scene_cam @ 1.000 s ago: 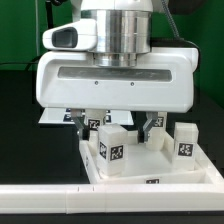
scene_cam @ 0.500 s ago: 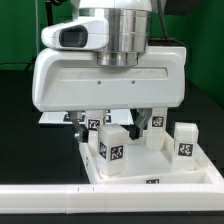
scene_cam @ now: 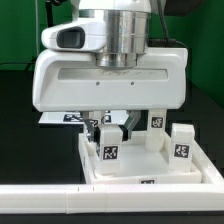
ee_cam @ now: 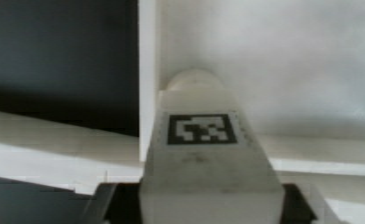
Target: Assemble square table
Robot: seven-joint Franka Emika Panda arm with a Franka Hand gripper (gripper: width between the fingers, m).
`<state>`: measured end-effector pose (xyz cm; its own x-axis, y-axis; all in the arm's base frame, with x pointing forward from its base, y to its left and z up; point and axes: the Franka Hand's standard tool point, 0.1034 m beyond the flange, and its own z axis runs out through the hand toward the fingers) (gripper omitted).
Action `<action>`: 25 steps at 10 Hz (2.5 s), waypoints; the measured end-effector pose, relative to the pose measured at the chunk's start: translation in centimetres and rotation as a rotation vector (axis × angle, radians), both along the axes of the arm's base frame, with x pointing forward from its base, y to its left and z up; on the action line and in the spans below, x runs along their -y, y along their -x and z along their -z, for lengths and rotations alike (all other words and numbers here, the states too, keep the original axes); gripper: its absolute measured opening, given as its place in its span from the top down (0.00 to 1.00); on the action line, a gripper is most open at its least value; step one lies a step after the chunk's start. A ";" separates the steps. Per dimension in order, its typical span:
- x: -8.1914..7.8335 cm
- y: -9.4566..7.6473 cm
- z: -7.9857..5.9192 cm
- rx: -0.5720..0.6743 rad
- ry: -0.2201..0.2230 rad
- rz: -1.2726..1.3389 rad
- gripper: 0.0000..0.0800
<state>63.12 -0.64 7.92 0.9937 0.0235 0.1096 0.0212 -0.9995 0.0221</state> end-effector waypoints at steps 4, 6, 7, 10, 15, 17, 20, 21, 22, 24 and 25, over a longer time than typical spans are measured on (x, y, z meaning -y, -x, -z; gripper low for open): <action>0.5 0.0 0.1 0.010 -0.080 0.499 0.64; 0.5 0.0 0.1 0.009 -0.129 0.781 0.64; 0.5 -0.1 0.1 0.004 -0.149 0.912 0.64; 0.5 0.0 0.2 -0.018 -0.173 1.129 0.64; 0.2 0.3 0.3 -0.010 -0.155 0.926 0.24; -0.2 0.3 0.3 -0.007 -0.126 0.678 0.20; -0.3 0.1 0.0 -0.001 -0.076 0.302 0.19; -0.3 0.1 0.1 -0.003 -0.059 0.192 0.19; -0.3 0.1 0.2 -0.005 -0.041 0.093 0.19; -0.6 0.1 0.1 -0.007 -0.012 -0.034 0.19; -0.5 0.1 0.1 -0.008 -0.001 -0.089 0.19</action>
Offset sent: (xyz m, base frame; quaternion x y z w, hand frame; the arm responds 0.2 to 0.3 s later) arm -0.0027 -0.0091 -0.0061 0.0009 -0.0047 0.2942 0.9557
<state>63.06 -0.12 7.84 0.9886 0.1114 0.1015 0.1099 -0.9937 0.0204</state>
